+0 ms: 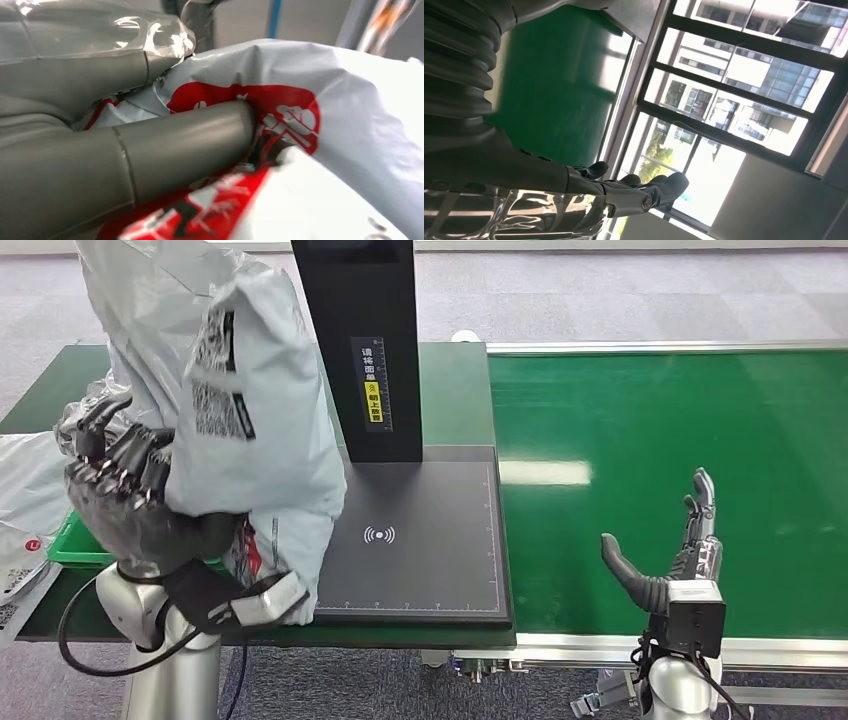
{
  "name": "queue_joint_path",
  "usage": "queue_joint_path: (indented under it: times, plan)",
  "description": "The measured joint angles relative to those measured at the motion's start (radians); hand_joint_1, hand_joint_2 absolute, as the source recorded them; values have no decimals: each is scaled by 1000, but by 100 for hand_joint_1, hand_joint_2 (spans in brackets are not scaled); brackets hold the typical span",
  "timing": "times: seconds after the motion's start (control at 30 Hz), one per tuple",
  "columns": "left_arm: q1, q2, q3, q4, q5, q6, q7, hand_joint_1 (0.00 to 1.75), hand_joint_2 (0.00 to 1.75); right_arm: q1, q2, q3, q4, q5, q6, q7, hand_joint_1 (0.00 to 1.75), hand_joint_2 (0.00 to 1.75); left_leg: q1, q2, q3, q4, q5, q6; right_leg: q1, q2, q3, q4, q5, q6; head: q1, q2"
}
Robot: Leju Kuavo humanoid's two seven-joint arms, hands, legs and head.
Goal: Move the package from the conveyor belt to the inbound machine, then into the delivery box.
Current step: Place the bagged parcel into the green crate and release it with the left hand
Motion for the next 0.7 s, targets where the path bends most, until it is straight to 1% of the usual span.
queue_joint_path:
  times: [0.1,0.17,0.23,0.3,0.4,0.47,0.53,0.63,0.7]
  plan:
    - [-143,31,35,179,-102,-3,246,175,0,-9,0,2,3,-2,-4,2,0,175,0,0,0,0,2,-1,0,0,0,0,2,-1,0,0]
    - [-235,60,49,309,-147,-10,374,175,0,-16,0,3,5,-2,-5,5,0,175,1,1,0,0,3,-1,0,1,-1,1,4,-2,0,0]
    - [-325,89,58,448,-213,-35,503,175,0,-23,0,3,8,-2,-5,9,0,175,1,1,0,0,4,-1,0,2,-1,1,4,-2,0,0]
    - [-410,117,63,590,-270,-61,609,175,0,-28,0,4,9,-2,-6,11,0,175,1,2,0,0,5,-2,0,2,-1,1,5,-2,0,0]
    - [-516,154,66,789,-324,-100,706,175,0,-30,0,4,9,-2,-6,15,0,175,1,2,-1,0,5,-2,1,3,-2,1,5,-2,0,0]
    - [-567,172,66,885,-336,-124,756,175,0,-30,0,4,9,-2,-6,19,0,175,1,3,-1,0,5,-2,1,3,-2,1,5,-2,0,0]
    - [-606,188,65,954,-340,-158,795,175,0,-29,0,4,8,-2,-6,22,0,175,1,3,-1,0,5,-2,1,3,-2,1,5,-2,0,0]
    - [-654,212,59,1042,-343,-250,855,175,0,-29,0,5,7,-2,-5,26,0,175,1,3,-2,0,4,-2,1,4,-3,1,5,-2,0,0]
    - [-677,228,49,1086,-344,-299,880,175,0,-29,0,5,7,-1,-5,28,0,175,1,3,-2,0,4,-2,1,4,-3,1,5,-2,0,0]
